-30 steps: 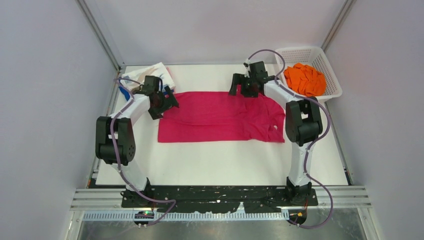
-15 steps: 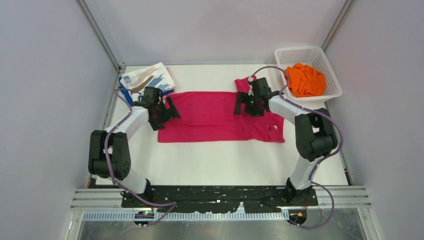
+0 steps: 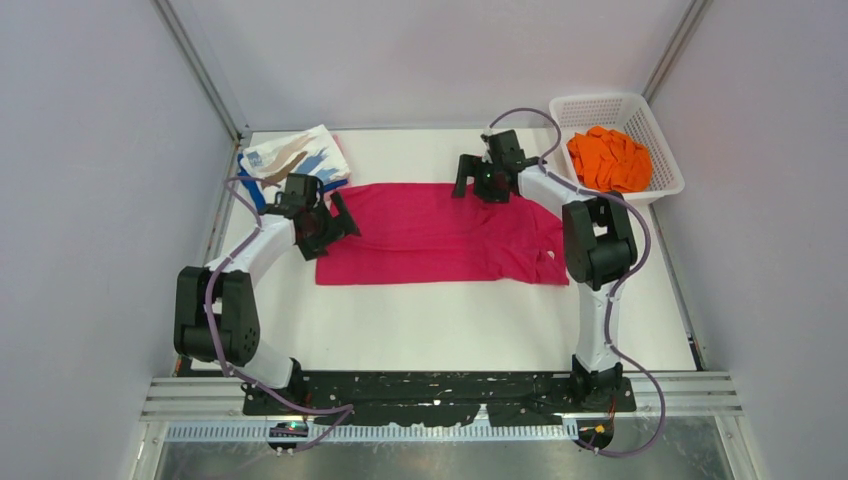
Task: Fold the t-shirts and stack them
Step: Fold the flattened tshirt in 1/3 of the way
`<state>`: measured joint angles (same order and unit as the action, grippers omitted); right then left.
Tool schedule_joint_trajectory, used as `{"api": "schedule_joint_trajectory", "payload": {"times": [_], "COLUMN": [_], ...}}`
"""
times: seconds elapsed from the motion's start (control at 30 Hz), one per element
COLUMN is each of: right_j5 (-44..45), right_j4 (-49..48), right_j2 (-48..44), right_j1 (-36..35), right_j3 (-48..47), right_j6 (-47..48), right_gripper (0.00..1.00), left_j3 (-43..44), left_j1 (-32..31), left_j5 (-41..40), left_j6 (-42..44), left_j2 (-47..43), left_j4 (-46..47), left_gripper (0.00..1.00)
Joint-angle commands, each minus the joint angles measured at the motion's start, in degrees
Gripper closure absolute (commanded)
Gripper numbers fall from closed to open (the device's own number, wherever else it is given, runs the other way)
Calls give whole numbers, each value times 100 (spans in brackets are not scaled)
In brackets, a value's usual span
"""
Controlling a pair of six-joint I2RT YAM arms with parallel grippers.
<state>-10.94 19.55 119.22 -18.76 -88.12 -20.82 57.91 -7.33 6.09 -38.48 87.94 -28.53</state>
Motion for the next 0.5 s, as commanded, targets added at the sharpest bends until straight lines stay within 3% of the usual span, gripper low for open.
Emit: {"api": "schedule_joint_trajectory", "payload": {"times": [0.0, 0.17, 0.47], "right_j5": [-80, 474, 1855], "right_j4": [-202, 91, 1137], "right_j2": [-27, -858, -4098], "right_j1": [-11, 10, 591], "right_j3": [-704, -35, 3344], "right_j6": [34, 440, 88], "right_gripper": [5, 5, 1], "left_j3": [85, 37, -137], "left_j1": [-9, -9, -236], "left_j5": [57, 306, 630], "left_j6": [89, 52, -45], "left_j2": [-232, -192, 64], "left_j4": [138, 257, 718], "left_gripper": [0, 0, 0]}}
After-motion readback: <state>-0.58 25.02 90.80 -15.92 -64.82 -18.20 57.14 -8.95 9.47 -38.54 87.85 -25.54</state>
